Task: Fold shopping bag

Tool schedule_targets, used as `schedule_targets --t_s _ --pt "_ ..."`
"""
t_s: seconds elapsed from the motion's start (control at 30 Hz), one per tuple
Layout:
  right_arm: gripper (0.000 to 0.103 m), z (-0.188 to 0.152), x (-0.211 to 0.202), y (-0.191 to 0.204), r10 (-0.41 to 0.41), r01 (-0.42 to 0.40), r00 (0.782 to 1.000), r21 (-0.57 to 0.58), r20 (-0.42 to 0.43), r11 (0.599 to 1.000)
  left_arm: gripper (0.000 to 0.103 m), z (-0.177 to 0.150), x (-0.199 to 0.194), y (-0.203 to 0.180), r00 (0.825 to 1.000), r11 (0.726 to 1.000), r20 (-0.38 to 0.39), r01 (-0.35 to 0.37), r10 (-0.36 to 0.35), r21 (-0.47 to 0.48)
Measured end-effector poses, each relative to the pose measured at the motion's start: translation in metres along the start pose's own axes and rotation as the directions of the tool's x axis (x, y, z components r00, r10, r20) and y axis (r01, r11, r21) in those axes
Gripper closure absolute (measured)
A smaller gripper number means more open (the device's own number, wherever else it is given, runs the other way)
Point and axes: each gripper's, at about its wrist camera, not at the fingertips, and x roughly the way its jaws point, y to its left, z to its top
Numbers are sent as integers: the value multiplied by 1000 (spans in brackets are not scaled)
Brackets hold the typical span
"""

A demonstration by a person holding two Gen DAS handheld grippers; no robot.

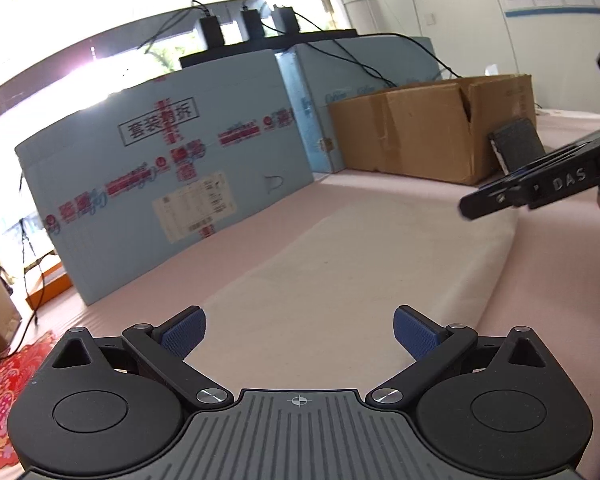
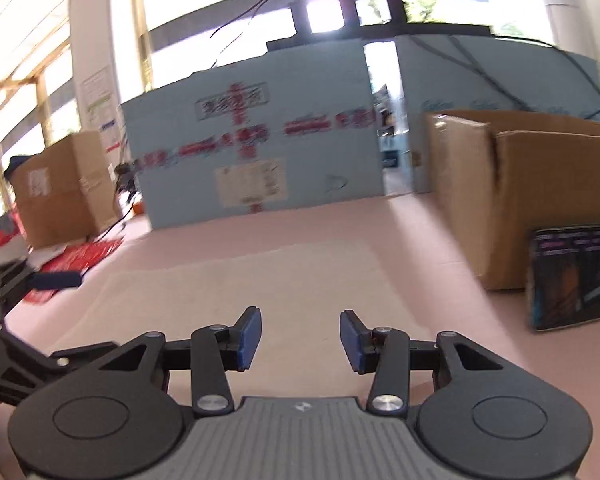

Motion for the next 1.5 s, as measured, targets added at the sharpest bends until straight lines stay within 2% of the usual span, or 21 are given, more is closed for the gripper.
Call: schedule_targets --t_s 0.07,0.17,0.3,0.4,0.47,0.57,0.63,0.7,0.8,1.03,1.13,1.27,1.33,1.4,1.5 --pt "59 -2 8 10 7 -11 998 -64 -59 998 2 -1 7 -9 999 999 -32 2 -1 44" --pt "57 -7 11 11 -54 41 994 -131 -93 991 2 -3 7 -8 999 998 -48 9 -6 58" --pt "42 -15 0 -2 -131 115 988 -190 -76 975 2 -9 2 -1 998 999 -61 10 -8 41" --pt "43 -17 -10 -17 -170 156 984 -201 -55 967 1 -12 0 2 998 999 -67 6 -3 34" --pt "43 -18 -21 -28 -155 148 988 -204 -21 968 0 -12 0 2 998 1000 -67 7 -4 31" --pt "43 -21 -38 -40 -158 159 987 -254 25 954 0 -13 0 3 998 1000 -68 8 -6 25" --pt "42 -22 -42 -46 -185 187 982 -313 34 931 0 -13 0 4 998 1000 -68 8 -7 22" --pt "42 -26 -44 -49 -220 212 975 -415 29 885 0 -13 0 4 998 1000 -68 9 -7 21" --pt "42 -33 -41 -49 -239 201 971 -534 -3 822 0 -13 -1 4 998 1000 -67 11 -10 17" --pt "44 -37 -27 -36 -211 165 977 -704 22 690 0 -14 1 6 997 1000 -68 21 -21 1" --pt "48 -41 -18 -23 -188 143 981 -802 39 580 0 -14 1 9 997 999 -70 31 -31 -12" --pt "60 -45 -11 -4 -144 102 989 -880 39 464 0 -15 2 11 997 999 -71 38 -40 -24" --pt "67 -50 -6 9 -114 80 993 -923 40 377 0 -15 2 12 996 999 -72 42 -44 -30" --pt "78 -56 -4 19 -82 57 996 -949 33 311 0 -15 2 13 996 998 -73 46 -49 -35" --pt "90 -57 0 25 -64 24 998 -958 7 284 0 -15 3 13 996 998 -74 48 -51 -39"
